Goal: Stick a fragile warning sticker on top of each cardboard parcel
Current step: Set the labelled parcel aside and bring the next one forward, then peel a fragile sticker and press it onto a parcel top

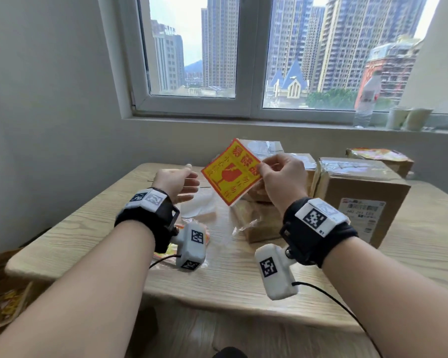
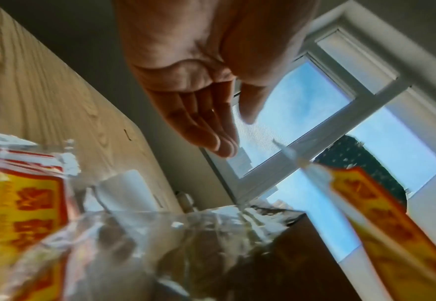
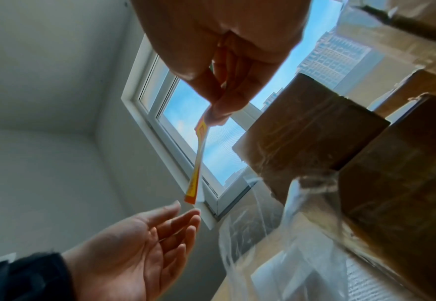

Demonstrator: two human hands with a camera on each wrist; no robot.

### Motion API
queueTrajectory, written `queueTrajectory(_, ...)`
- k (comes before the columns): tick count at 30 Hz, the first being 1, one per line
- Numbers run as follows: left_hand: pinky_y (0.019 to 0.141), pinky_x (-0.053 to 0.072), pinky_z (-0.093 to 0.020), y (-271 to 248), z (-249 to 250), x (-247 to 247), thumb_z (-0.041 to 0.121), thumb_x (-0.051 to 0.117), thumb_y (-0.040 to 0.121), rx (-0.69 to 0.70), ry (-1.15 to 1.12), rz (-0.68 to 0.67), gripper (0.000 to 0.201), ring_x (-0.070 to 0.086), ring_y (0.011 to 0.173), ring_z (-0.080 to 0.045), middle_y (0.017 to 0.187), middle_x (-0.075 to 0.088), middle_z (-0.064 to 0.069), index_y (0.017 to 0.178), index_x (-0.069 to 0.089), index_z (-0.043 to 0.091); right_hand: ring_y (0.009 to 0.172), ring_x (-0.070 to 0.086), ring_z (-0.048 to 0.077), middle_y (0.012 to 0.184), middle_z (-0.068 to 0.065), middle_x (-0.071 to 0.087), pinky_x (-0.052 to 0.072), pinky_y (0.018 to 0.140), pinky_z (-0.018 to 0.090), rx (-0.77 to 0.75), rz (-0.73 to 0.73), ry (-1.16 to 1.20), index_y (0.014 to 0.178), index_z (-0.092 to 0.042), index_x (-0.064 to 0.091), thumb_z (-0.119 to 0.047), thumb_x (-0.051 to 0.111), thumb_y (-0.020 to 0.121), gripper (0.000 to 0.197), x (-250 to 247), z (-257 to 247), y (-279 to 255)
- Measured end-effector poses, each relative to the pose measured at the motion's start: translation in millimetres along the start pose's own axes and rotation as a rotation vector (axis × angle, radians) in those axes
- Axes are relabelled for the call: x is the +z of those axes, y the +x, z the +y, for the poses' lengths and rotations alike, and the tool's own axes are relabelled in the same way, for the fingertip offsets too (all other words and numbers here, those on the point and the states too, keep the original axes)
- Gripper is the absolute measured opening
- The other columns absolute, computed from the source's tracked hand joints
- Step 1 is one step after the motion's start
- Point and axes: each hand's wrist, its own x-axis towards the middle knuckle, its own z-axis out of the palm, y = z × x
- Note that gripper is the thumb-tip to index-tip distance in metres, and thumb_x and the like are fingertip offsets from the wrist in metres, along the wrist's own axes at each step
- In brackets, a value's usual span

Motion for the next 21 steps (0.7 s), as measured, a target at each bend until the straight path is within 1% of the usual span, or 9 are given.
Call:
queueTrajectory(3,0.072,0.052,-0.028,-16.3,17.1,7.2,0.048,0.054,0.090,0.017,-0.027,-0.172,0.045,0.065,0.078,-0.016,0.091,0.069,-0.006,0.102,0.066,0.006,0.063,0.073,0.023,0.075,0.006,0.074,0.061,0.068,0.046,0.058,-0.008,0.119,0.077,-0.022,0.063,-0.015,0.064,0.091,0.016,-11.8,1.4,0.2)
queueTrajectory(6,0.066,0.055,-0.024,-26.8,24.7,20.0,0.029,0.066,0.087,0.095,-0.047,-0.253,0.035,0.070,0.073,-0.012,0.089,0.073,-0.005,0.113,0.063,0.007,0.057,0.070,0.020,0.076,0.007,0.074,0.061,0.061,0.038,0.048,-0.042,0.135,0.076,-0.021,0.063,-0.014,0.065,0.091,0.016,-27.6,-2.1,-3.2)
queueTrajectory(8,0.065,0.056,-0.022,-26.5,22.7,26.7,0.014,0.071,0.083,0.130,-0.046,-0.239,0.028,0.071,0.067,-0.010,0.082,0.074,-0.003,0.108,0.063,0.007,0.051,0.064,0.017,0.077,0.008,0.073,0.054,0.049,0.031,0.029,-0.059,0.163,0.076,-0.019,0.064,-0.013,0.068,0.089,0.015,-35.4,-1.9,-5.8)
queueTrajectory(10,0.070,0.055,-0.025,-28.2,22.2,33.4,0.007,0.072,0.081,0.132,0.011,-0.263,0.018,0.070,0.066,-0.010,0.082,0.073,-0.003,0.095,0.062,0.010,0.048,0.059,0.015,0.076,0.009,0.072,0.048,0.047,0.029,0.036,-0.058,0.187,0.076,-0.018,0.066,-0.011,0.067,0.089,0.015,-44.8,0.8,-6.4)
queueTrajectory(12,0.077,0.054,-0.029,-30.8,23.7,41.8,0.006,0.072,0.080,0.148,0.107,-0.313,0.014,0.070,0.067,-0.010,0.080,0.073,-0.003,0.083,0.060,0.013,0.048,0.057,0.013,0.074,0.006,0.071,0.050,0.053,0.034,0.036,-0.043,0.194,0.075,-0.021,0.068,-0.010,0.064,0.091,0.021,-54.5,3.1,-5.1)
queueTrajectory(13,0.079,0.054,-0.030,-32.0,24.7,46.0,0.007,0.073,0.079,0.173,0.124,-0.324,0.013,0.069,0.070,-0.012,0.081,0.072,-0.003,0.083,0.062,0.013,0.051,0.058,0.014,0.075,0.005,0.071,0.053,0.058,0.039,0.023,-0.040,0.176,0.075,-0.024,0.068,-0.009,0.061,0.093,0.025,-59.0,3.6,-4.2)
queueTrajectory(15,0.074,0.057,-0.030,-35.6,29.8,53.3,0.012,0.074,0.079,0.237,0.061,-0.312,0.021,0.067,0.077,-0.018,0.090,0.071,-0.009,0.098,0.067,0.007,0.064,0.066,0.022,0.081,0.003,0.073,0.057,0.070,0.046,-0.015,-0.060,0.096,0.077,-0.028,0.069,-0.007,0.057,0.095,0.030,-67.3,2.9,-2.7)
queueTrajectory(17,0.062,0.058,-0.023,-36.8,37.0,59.4,0.018,0.075,0.079,0.297,0.002,-0.276,0.034,0.064,0.078,-0.017,0.091,0.070,-0.010,0.107,0.068,0.002,0.074,0.070,0.024,0.082,-0.002,0.071,0.060,0.069,0.039,-0.055,-0.100,0.010,0.081,-0.026,0.069,-0.007,0.056,0.095,0.027,-74.3,1.3,-2.1)
queueTrajectory(21,0.053,0.051,-0.016,-36.8,46.8,68.3,0.022,0.075,0.079,0.379,0.142,-0.232,0.021,0.059,0.058,-0.002,0.073,0.068,0.003,0.094,0.072,0.008,0.060,0.061,0.008,0.078,-0.007,0.068,0.047,0.048,0.018,-0.104,-0.141,-0.116,0.090,-0.023,0.071,-0.009,0.054,0.096,0.022,-81.3,1.7,-1.6)
